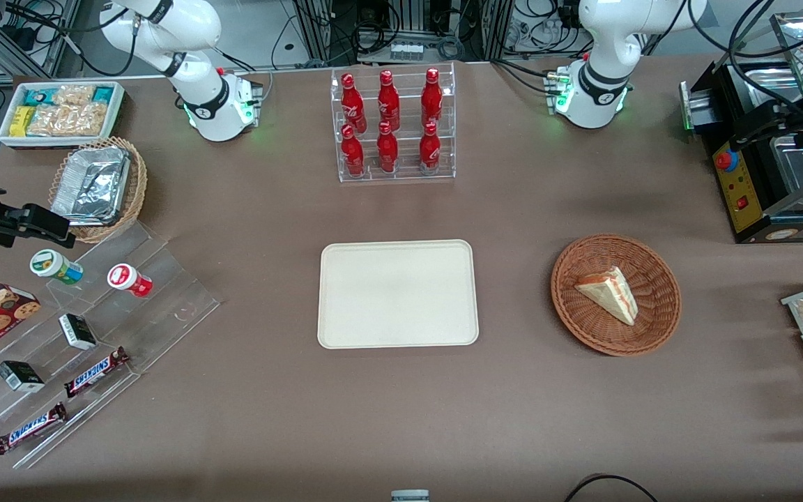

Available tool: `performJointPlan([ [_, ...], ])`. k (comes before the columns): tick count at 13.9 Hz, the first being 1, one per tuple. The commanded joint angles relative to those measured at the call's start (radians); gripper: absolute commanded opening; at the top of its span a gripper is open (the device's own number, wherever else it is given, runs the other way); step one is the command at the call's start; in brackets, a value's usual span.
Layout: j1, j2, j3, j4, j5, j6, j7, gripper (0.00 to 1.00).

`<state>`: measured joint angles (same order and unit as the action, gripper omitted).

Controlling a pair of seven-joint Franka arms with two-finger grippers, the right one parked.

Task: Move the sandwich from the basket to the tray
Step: 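Move the left gripper over the wrapped sandwich in the wicker basket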

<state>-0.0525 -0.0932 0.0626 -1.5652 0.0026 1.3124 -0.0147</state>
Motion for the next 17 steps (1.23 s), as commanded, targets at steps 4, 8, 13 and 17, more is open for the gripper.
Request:
performJointPlan([
  [4, 0.045, 0.039, -0.061, -0.007, 0.026, 0.042, -0.027, 1.0],
  [8, 0.039, 0.133, -0.061, -0.035, 0.048, 0.137, -0.08, 1.0],
  [13, 0.002, 0.193, -0.069, -0.209, 0.04, 0.459, -0.451, 1.0],
  [17, -0.076, 0.269, -0.069, -0.312, 0.036, 0.692, -0.793, 1.0],
])
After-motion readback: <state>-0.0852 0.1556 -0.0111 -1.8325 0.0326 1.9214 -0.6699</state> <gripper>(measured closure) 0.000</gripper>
